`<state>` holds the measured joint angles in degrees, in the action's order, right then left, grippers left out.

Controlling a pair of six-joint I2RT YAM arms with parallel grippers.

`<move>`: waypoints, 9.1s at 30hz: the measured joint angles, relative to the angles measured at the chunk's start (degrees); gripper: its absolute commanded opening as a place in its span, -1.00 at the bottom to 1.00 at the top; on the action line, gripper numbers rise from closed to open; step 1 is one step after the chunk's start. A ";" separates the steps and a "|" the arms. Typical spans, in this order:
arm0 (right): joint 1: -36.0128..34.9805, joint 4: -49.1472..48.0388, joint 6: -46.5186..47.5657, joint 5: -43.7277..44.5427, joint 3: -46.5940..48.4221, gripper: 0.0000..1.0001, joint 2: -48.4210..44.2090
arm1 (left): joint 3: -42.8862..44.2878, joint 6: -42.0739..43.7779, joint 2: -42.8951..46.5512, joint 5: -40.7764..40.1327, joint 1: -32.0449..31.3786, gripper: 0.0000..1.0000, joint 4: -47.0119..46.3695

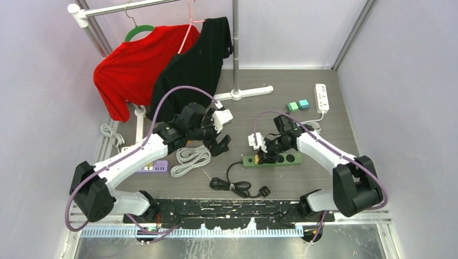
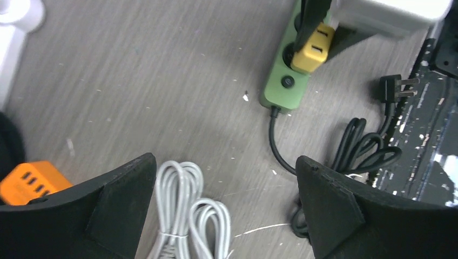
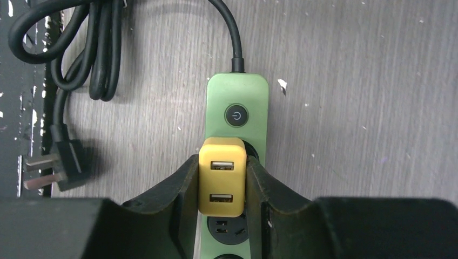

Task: Pull the plug off the socket
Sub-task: Remove the plug from the socket, then place the plug at the center of the board, then place the socket at the center of the board.

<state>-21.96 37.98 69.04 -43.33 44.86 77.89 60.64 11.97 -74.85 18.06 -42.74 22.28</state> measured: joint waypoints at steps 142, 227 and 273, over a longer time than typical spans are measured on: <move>-0.37 -0.72 8.15 -8.61 -1.97 -0.98 -7.58 | -11.91 -63.73 -35.30 34.53 3.02 -1.00 -50.62; 28.35 -16.59 -72.57 13.49 37.70 0.07 36.09 | -17.40 -56.39 -25.40 21.05 1.73 -1.00 -49.24; 10.36 5.68 16.90 -9.88 -2.67 0.98 -9.25 | -10.82 -60.59 -22.56 22.12 -2.67 -1.00 -39.12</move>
<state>-11.60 43.66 85.93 -53.21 42.19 68.64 49.82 -48.62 -97.41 40.18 -45.41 -16.84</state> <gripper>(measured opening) 0.999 0.343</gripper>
